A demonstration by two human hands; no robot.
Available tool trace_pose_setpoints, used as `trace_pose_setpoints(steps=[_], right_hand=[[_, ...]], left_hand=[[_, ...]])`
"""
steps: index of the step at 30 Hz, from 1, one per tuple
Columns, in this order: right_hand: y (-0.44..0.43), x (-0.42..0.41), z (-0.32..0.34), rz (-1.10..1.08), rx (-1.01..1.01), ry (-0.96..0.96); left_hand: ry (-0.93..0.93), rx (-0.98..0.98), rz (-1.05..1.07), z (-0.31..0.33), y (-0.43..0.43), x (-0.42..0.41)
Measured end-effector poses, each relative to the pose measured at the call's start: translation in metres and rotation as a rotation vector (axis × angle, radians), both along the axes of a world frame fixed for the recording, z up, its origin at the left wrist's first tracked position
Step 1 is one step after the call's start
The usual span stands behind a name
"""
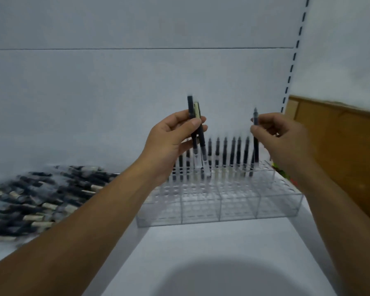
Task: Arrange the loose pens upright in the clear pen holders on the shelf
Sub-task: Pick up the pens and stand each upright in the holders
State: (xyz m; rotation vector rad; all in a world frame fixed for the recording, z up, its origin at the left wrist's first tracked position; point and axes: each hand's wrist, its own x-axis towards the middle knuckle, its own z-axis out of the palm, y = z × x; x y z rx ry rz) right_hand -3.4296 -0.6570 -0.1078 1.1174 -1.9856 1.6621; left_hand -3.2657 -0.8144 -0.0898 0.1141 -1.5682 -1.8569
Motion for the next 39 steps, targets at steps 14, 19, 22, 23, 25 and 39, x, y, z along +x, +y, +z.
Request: trace_pose_setpoints(steps=[14,19,22,23,25,39], right_hand=[[0.015,-0.042,-0.021,-0.254,0.03,-0.071],[0.015,-0.04,-0.023,-0.273,0.087,-0.067],[0.013,-0.037,-0.027,-0.288,0.303,-0.054],[0.012,-0.037,-0.029,-0.297,0.377,-0.055],[0.011,-0.036,-0.032,-0.31,0.444,-0.068],[0.015,0.006,-0.006,-0.261,0.217,0.252]], left_hand=[[-0.021,0.349,-0.217,-0.03,0.022,-0.043],[-0.024,0.337,-0.224,-0.031,0.023,-0.043],[-0.024,0.333,-0.223,-0.031,0.023,-0.042],[-0.025,0.329,-0.226,-0.031,0.024,-0.042],[-0.028,0.324,-0.225,-0.031,0.026,-0.041],[0.012,0.227,-0.09,-0.016,-0.005,0.022]])
